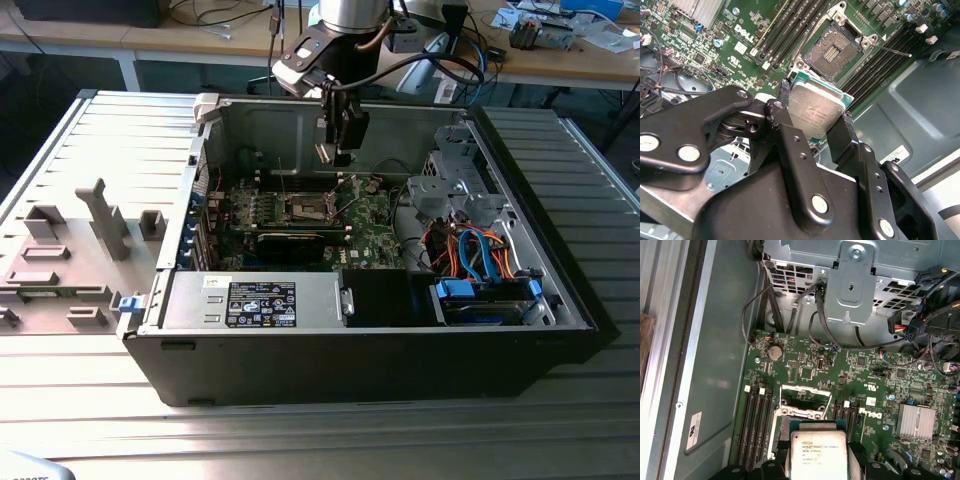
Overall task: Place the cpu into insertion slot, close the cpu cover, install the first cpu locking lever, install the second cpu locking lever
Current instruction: 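Place the cpu into insertion slot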
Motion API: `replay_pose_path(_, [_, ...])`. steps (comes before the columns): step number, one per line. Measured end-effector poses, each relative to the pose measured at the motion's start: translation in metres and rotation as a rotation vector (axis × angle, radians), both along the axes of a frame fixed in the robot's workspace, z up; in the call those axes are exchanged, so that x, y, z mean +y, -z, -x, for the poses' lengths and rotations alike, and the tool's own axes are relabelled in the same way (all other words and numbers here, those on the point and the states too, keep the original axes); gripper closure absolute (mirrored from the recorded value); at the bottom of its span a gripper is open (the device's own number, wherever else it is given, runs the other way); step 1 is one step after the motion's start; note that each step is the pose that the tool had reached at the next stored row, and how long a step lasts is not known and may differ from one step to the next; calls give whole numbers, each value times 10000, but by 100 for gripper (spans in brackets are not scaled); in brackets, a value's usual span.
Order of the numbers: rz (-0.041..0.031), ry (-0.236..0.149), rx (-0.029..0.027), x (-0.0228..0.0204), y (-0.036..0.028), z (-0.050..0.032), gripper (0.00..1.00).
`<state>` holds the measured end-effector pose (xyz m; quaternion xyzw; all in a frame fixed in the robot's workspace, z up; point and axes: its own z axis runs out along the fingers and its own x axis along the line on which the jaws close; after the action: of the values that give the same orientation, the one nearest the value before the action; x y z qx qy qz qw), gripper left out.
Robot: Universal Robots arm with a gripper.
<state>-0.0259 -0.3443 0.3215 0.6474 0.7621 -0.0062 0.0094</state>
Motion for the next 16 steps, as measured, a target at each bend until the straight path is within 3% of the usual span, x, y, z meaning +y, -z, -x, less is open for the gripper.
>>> replay_pose_path(16, [2, 330, 1, 0, 0, 0, 46])
